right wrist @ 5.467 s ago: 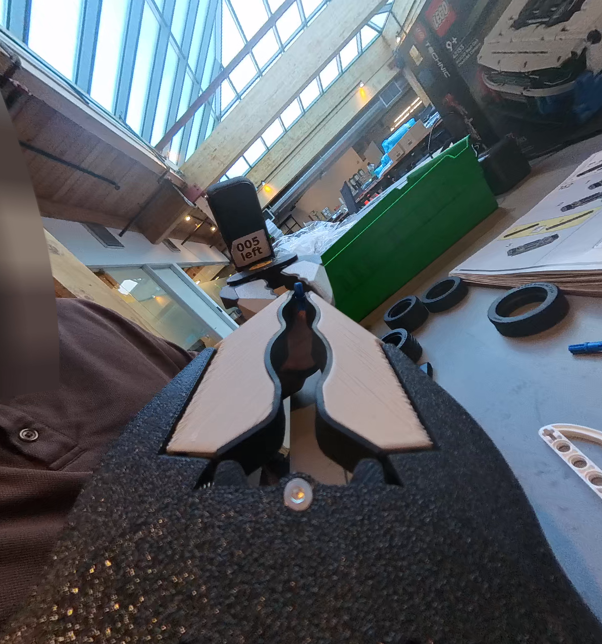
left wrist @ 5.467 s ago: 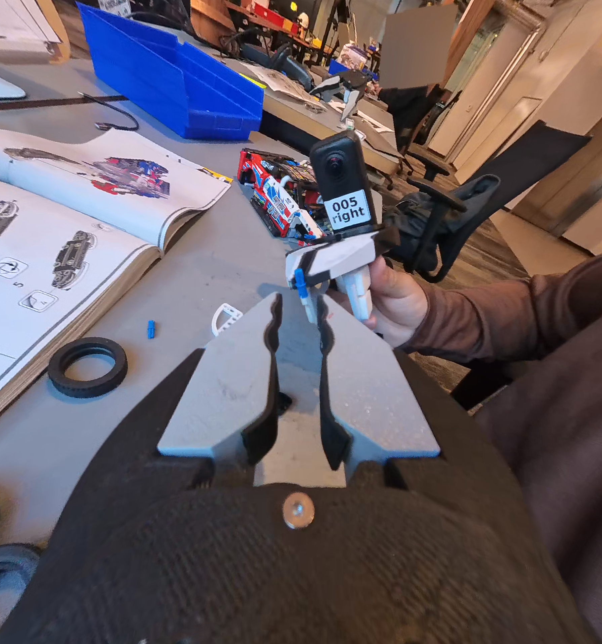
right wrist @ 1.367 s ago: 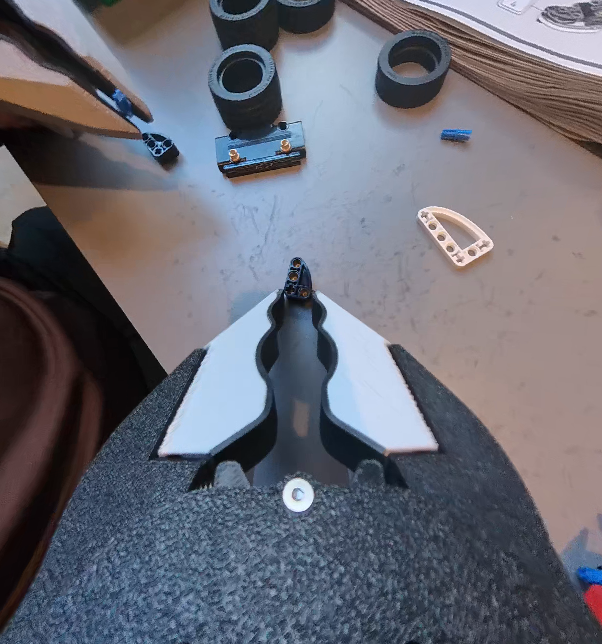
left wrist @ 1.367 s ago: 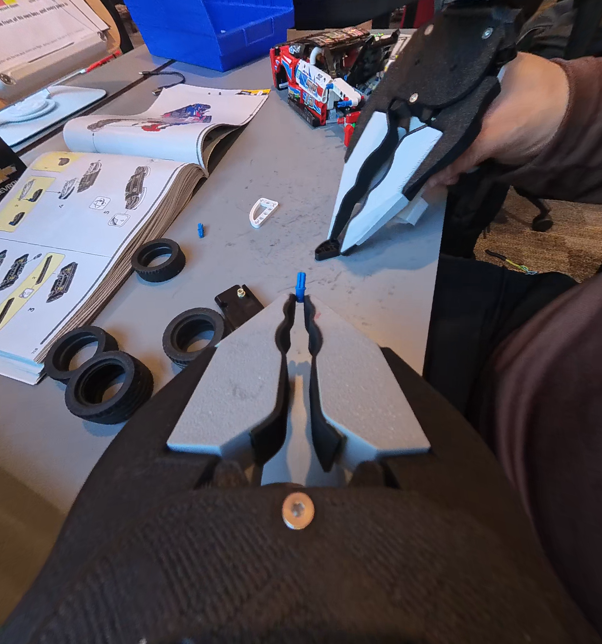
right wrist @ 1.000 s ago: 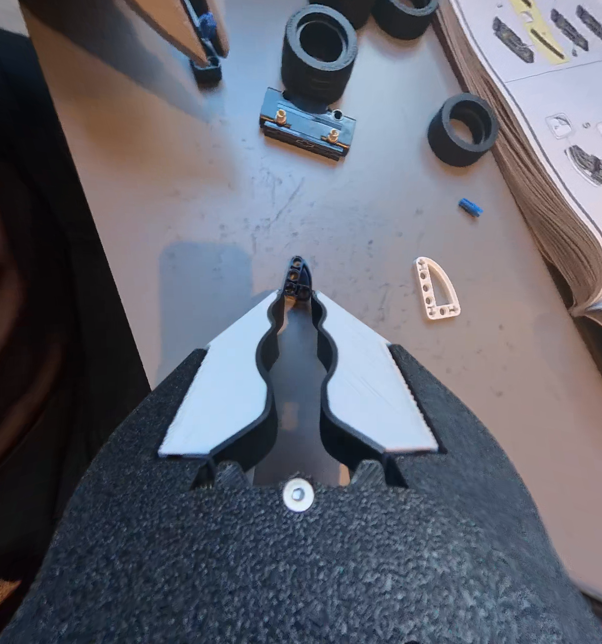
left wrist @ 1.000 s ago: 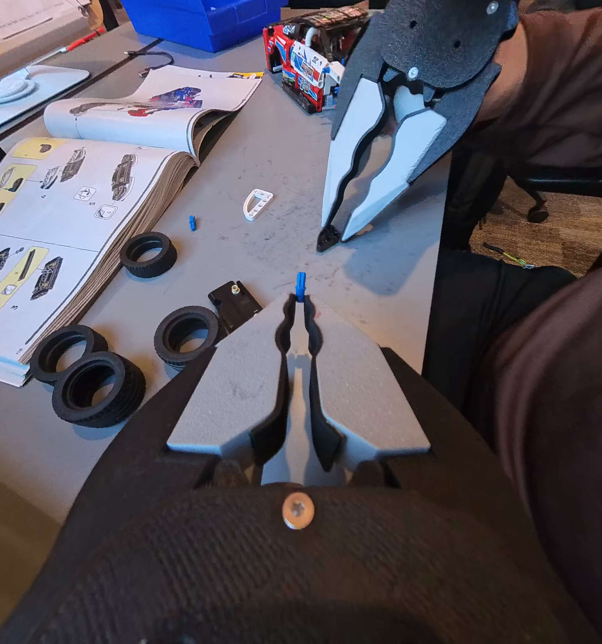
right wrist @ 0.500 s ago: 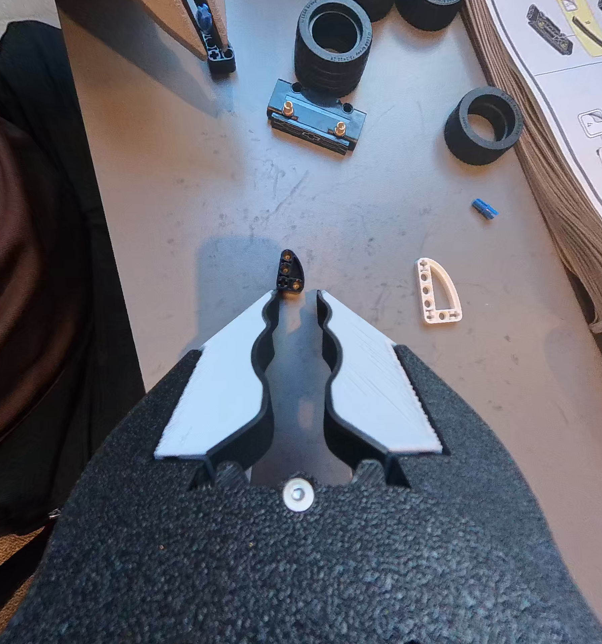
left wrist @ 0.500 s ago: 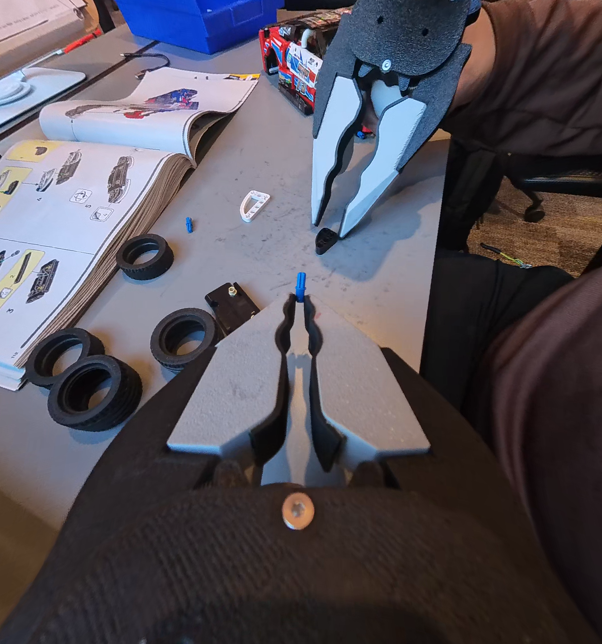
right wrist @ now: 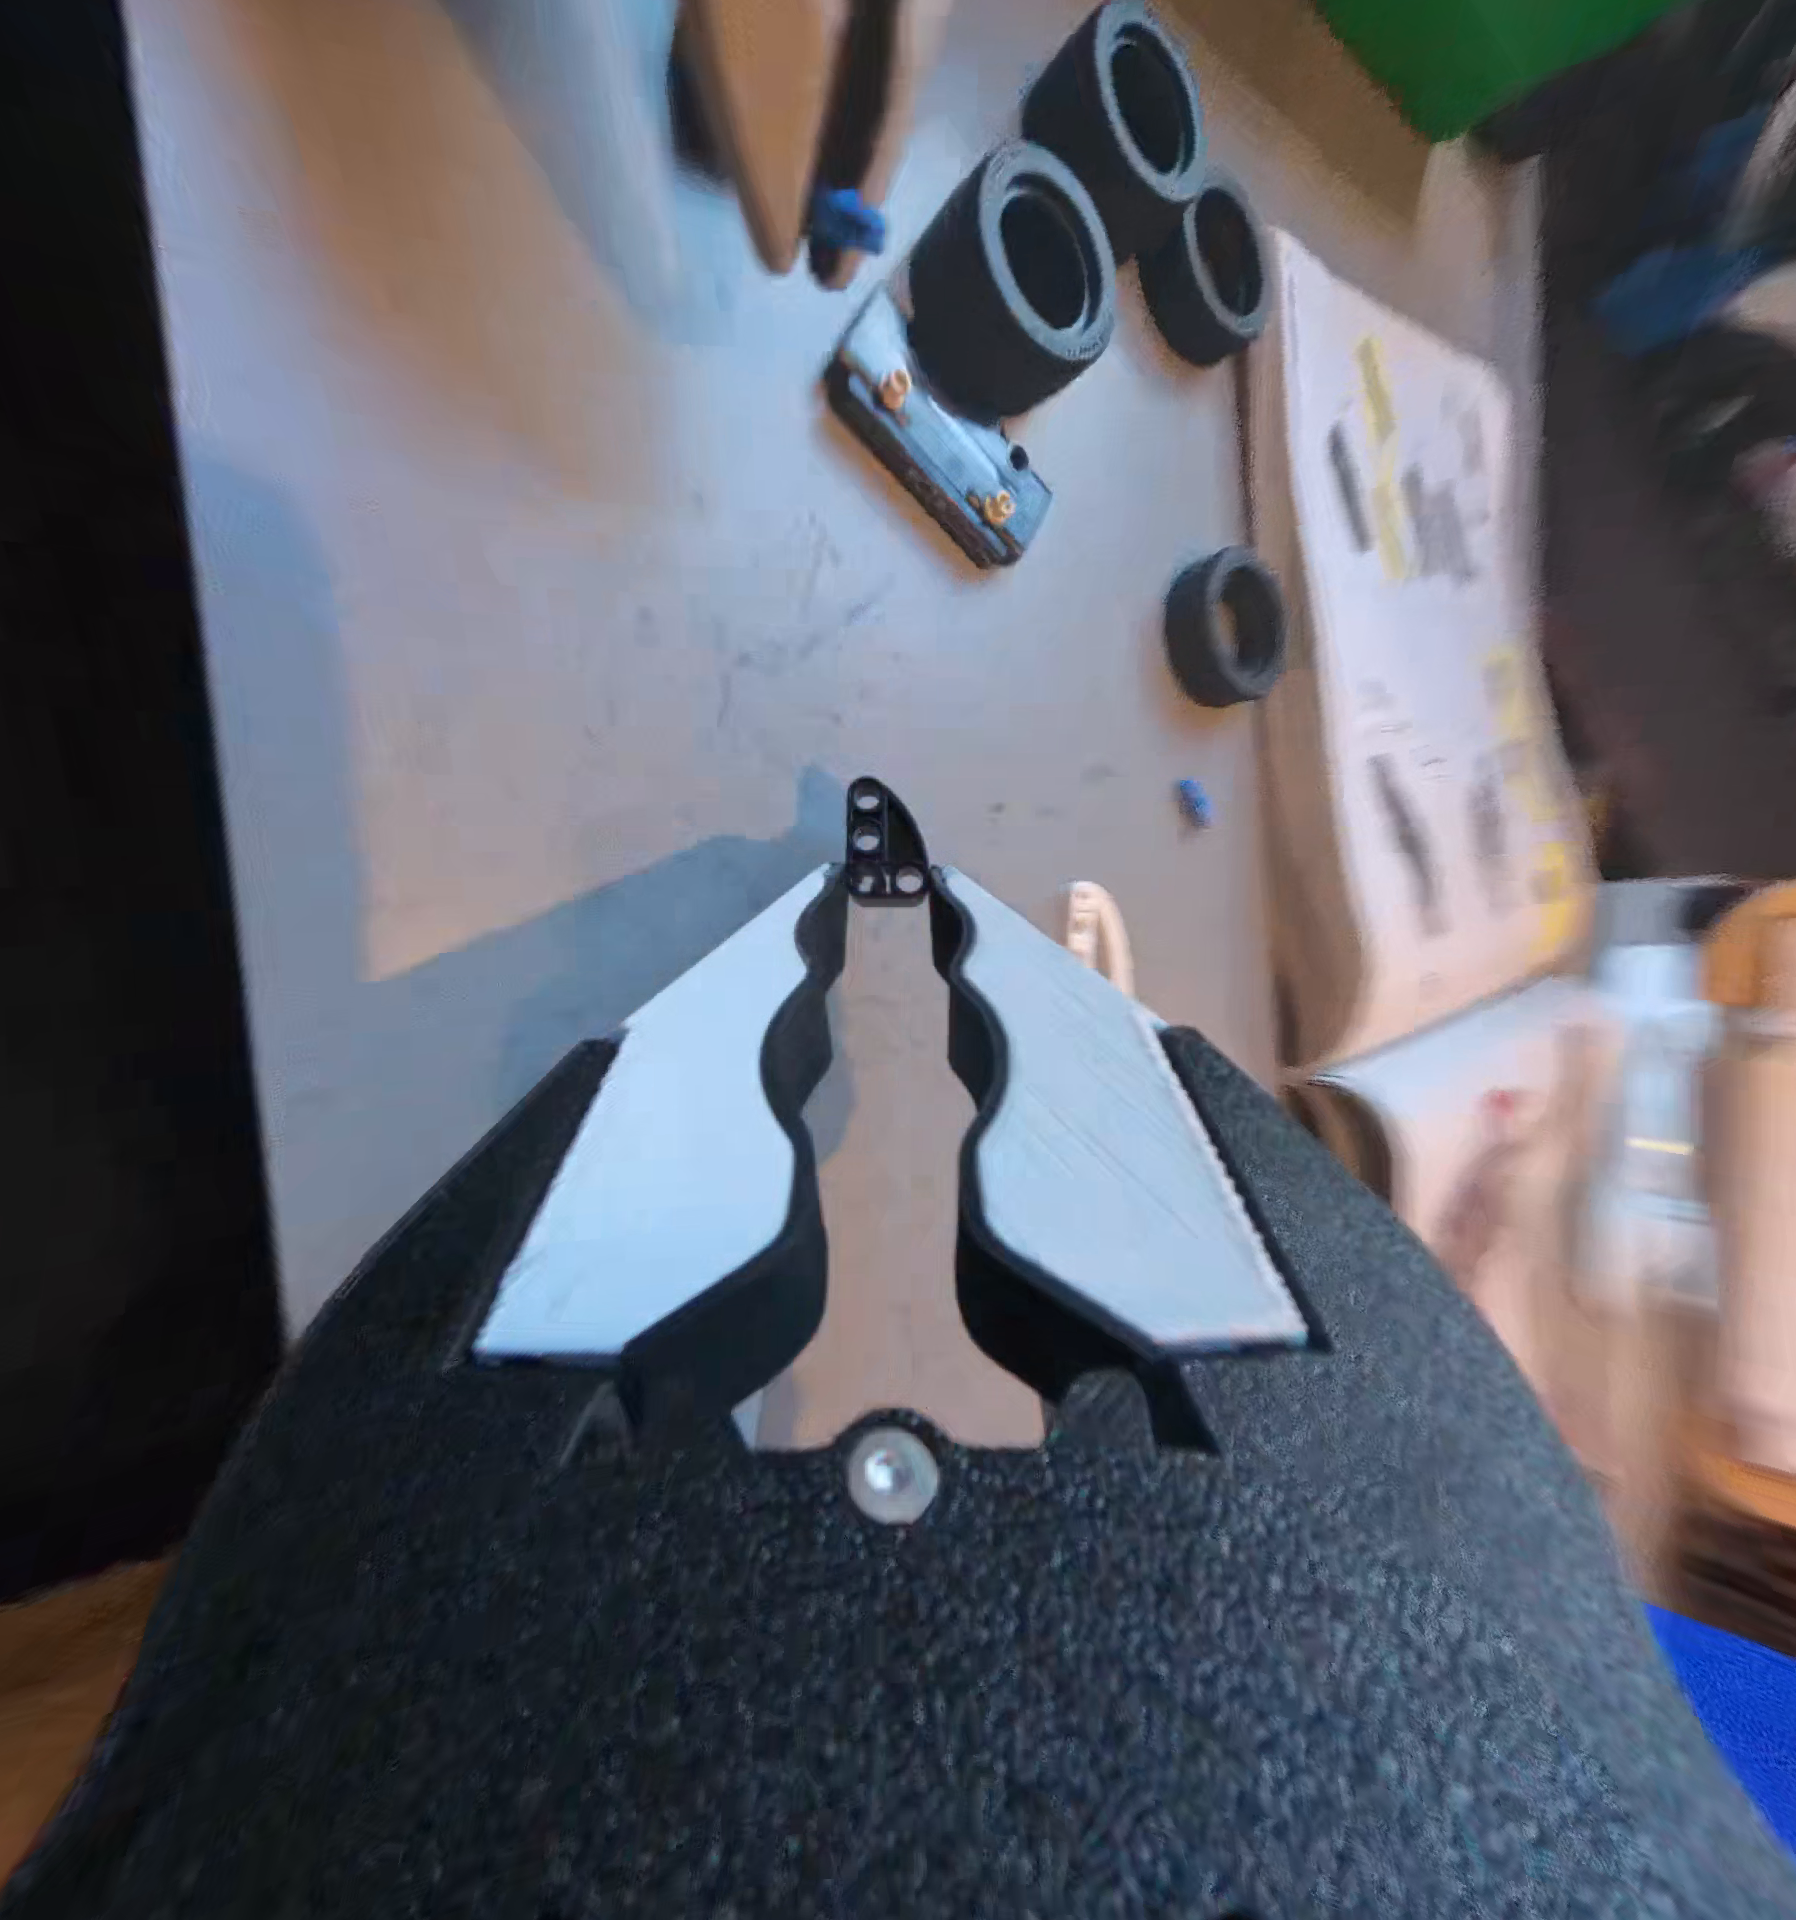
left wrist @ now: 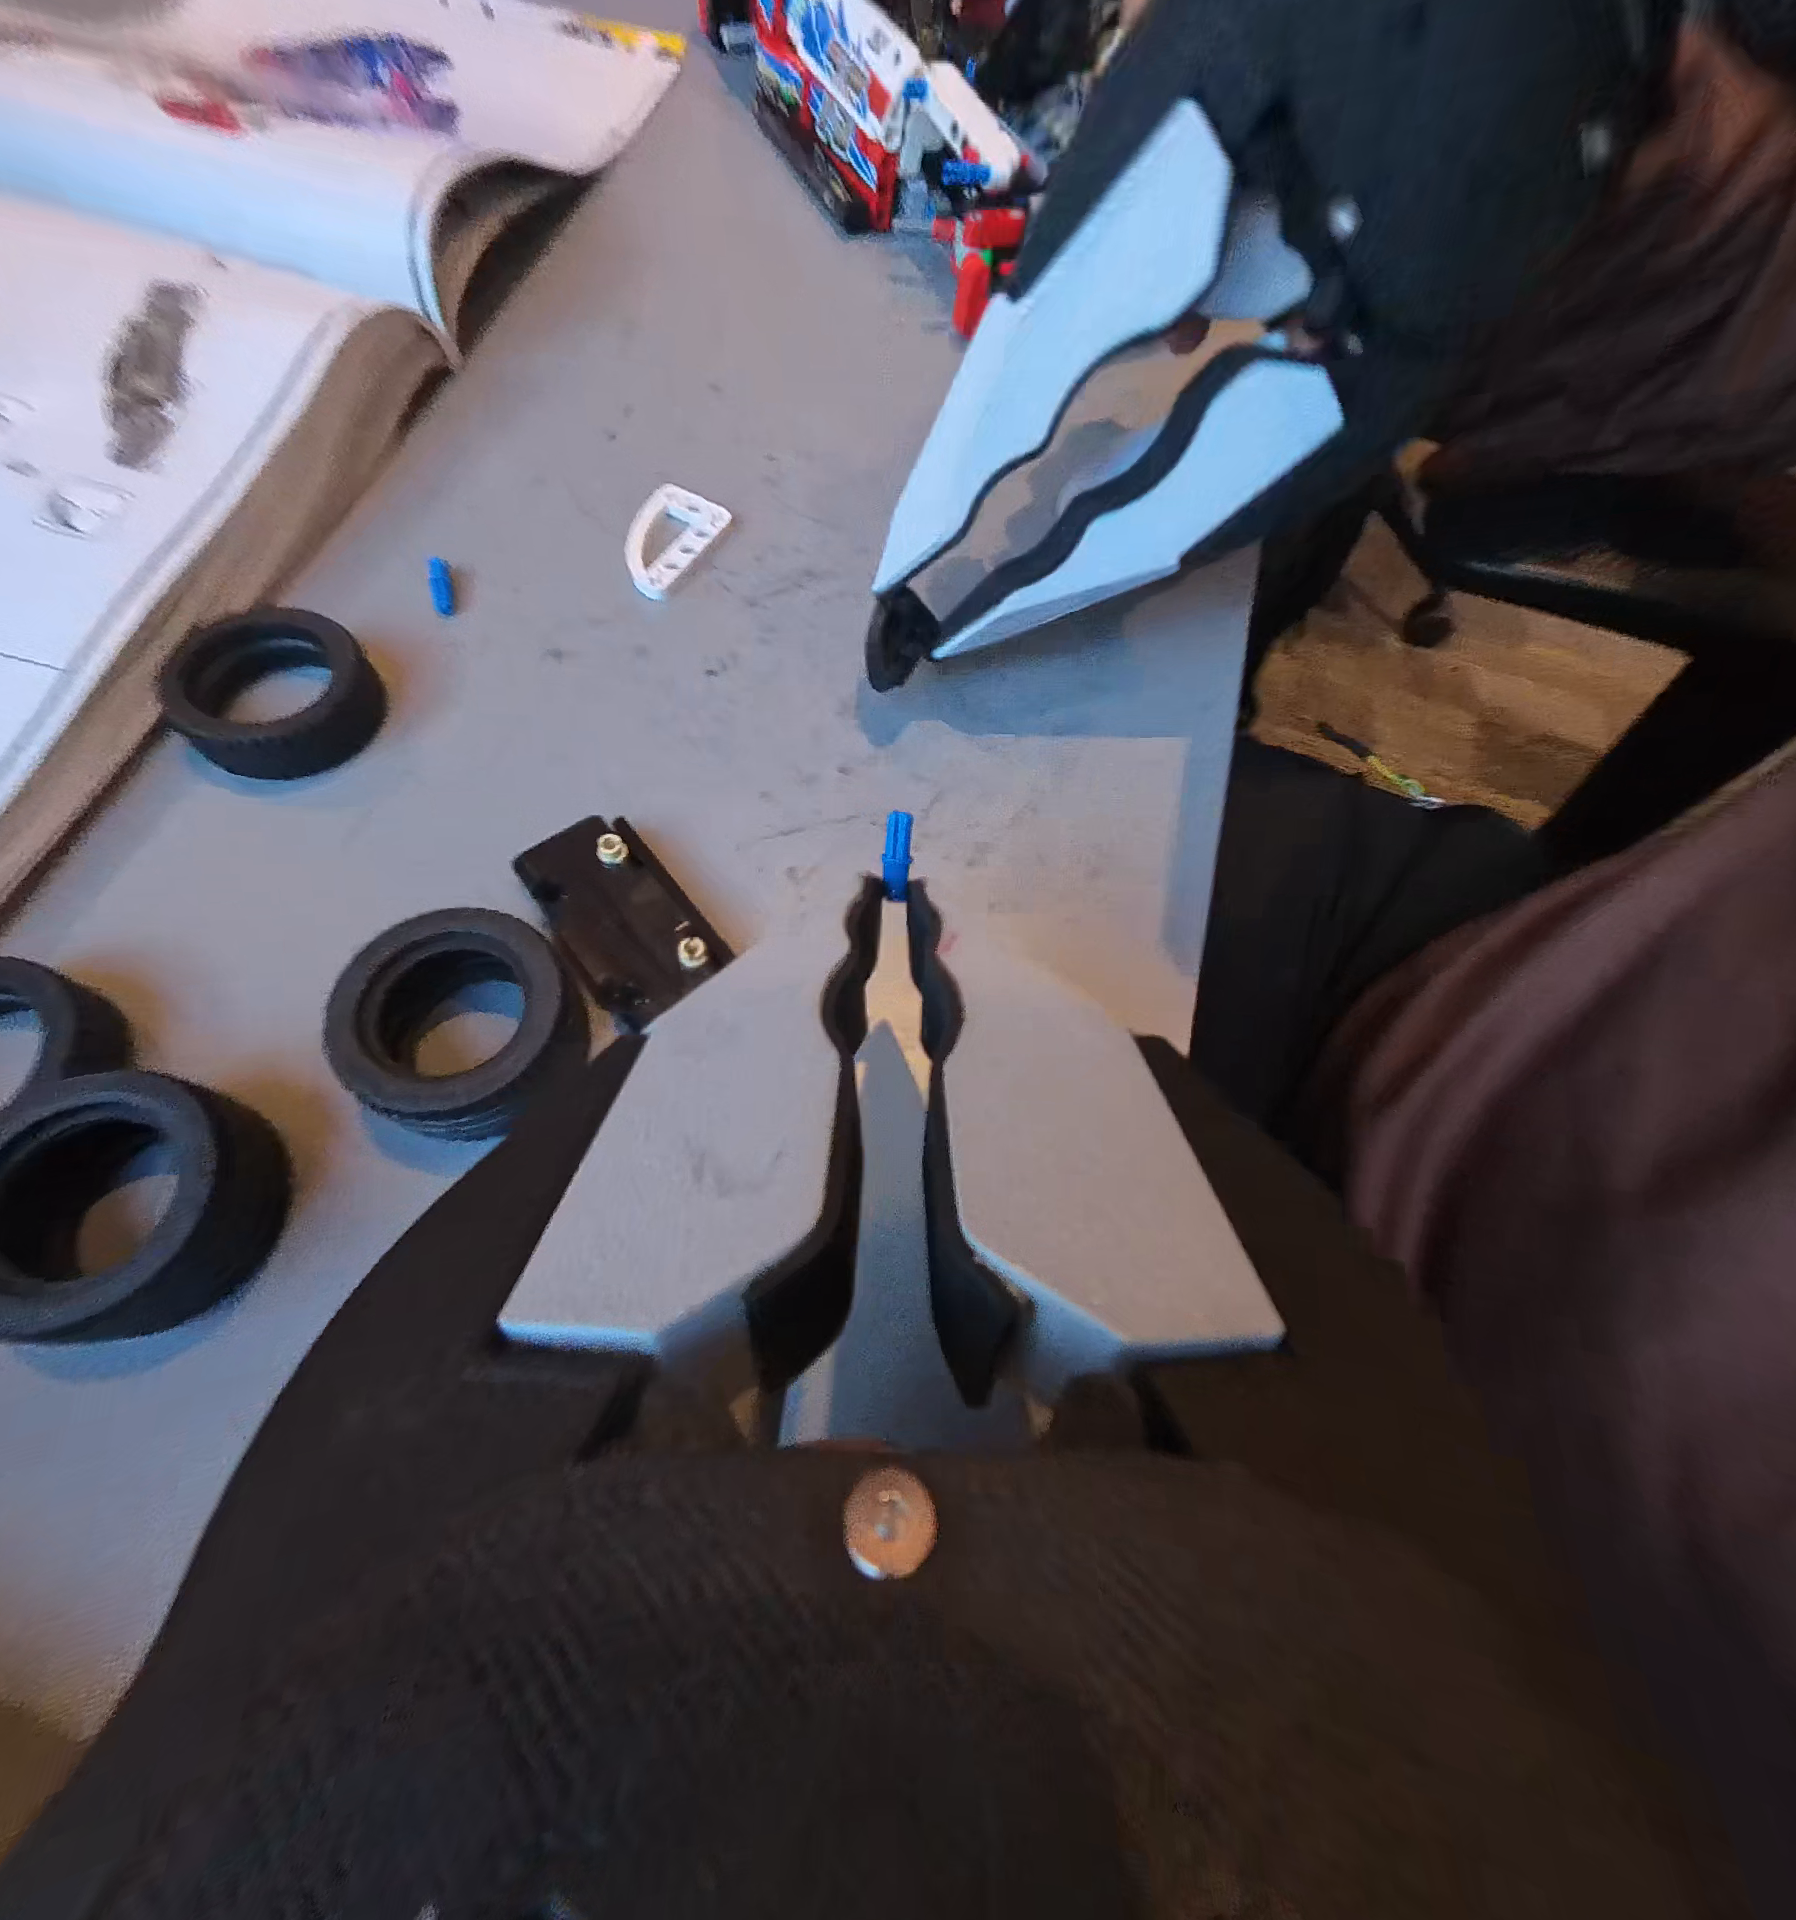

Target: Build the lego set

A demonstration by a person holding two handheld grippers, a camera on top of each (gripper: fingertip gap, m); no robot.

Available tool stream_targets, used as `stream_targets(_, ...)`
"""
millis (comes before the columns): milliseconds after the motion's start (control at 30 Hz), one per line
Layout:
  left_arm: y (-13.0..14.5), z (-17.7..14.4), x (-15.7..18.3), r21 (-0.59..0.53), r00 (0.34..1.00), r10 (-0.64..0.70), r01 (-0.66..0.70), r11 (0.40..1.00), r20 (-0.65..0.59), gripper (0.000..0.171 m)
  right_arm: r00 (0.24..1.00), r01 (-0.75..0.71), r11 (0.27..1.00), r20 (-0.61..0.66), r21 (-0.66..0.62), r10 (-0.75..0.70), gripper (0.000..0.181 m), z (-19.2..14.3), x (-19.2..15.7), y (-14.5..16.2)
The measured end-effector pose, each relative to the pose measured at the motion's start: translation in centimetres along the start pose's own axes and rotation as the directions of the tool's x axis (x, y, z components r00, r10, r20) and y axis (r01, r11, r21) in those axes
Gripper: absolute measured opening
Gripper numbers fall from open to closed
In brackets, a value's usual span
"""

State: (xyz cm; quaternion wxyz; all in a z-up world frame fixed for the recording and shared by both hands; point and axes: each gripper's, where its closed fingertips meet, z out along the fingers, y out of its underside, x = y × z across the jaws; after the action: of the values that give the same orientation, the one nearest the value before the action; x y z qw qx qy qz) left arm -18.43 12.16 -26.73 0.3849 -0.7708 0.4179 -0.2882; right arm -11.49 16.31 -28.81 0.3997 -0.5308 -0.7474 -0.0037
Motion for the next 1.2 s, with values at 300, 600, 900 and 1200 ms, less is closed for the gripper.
stream_targets(300, 1.9, 4.0, -0.1, -0.293, 0.986, -0.146, 0.115, 0.949, -0.083, 0.011, 0.842, 0.403, 0.910, -0.351, -0.094, -0.409, 0.015, -0.9, 0.6, -1.5)
stream_targets(600, -1.7, 4.7, 1.4, -0.130, 0.991, 0.057, -0.072, 0.989, -0.118, 0.023, 0.851, 0.361, 0.933, -0.412, 0.010, -0.325, 0.015, -1.7, 0.0, -3.1)
stream_targets(900, -3.6, 5.0, 1.8, -0.013, 0.930, 0.366, -0.366, 0.930, -0.036, 0.005, 0.967, 0.105, 0.978, -0.250, 0.179, -0.058, 0.023, -2.9, -0.8, -2.8)
stream_targets(1200, -2.9, 5.3, 2.7, -0.117, 0.634, 0.766, -0.757, 0.643, 0.107, 0.006, 0.995, -0.091, 0.972, -0.023, 0.218, 0.098, 0.024, -3.4, -1.5, -3.1)
